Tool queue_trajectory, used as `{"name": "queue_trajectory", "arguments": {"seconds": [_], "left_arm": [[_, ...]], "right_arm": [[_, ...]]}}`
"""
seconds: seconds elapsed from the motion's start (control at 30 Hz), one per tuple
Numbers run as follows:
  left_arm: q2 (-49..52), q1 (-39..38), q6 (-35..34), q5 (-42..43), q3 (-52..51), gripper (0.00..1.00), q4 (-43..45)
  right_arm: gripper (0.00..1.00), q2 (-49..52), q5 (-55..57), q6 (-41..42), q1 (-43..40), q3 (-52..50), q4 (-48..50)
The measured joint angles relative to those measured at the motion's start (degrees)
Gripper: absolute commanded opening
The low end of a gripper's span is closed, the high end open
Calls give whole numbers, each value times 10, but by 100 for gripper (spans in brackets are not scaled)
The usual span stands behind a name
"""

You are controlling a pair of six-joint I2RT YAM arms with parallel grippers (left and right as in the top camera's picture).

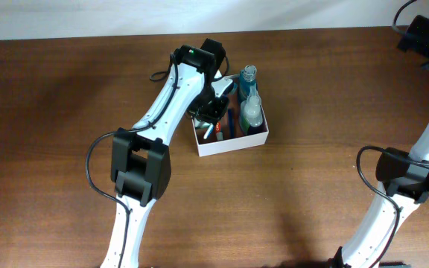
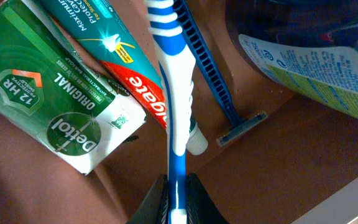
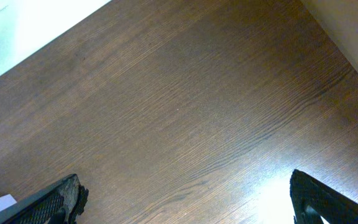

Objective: Pack container
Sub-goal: 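Lower the toothbrush into the box and open the left gripper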

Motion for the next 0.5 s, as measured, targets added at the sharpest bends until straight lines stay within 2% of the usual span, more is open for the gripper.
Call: {"name": "queue_trajectory", "arguments": {"seconds": [0.13,0.2,0.27,0.3,0.37,0.5], "left_arm": [[0,0,1,0,0,11,3],[0,0,1,0,0,21,4],[0,0,2,0,0,26,4],[0,0,4,0,0,32,4],[0,0,6,-2,0,50,4],[0,0,8,1,0,62,4]], "right_arm": [[99,0,0,0,0,0,0],[98,0,0,0,0,0,0],[98,0,0,0,0,0,0],[98,0,0,0,0,0,0],[98,0,0,0,0,0,0],[98,0,0,0,0,0,0]]}}
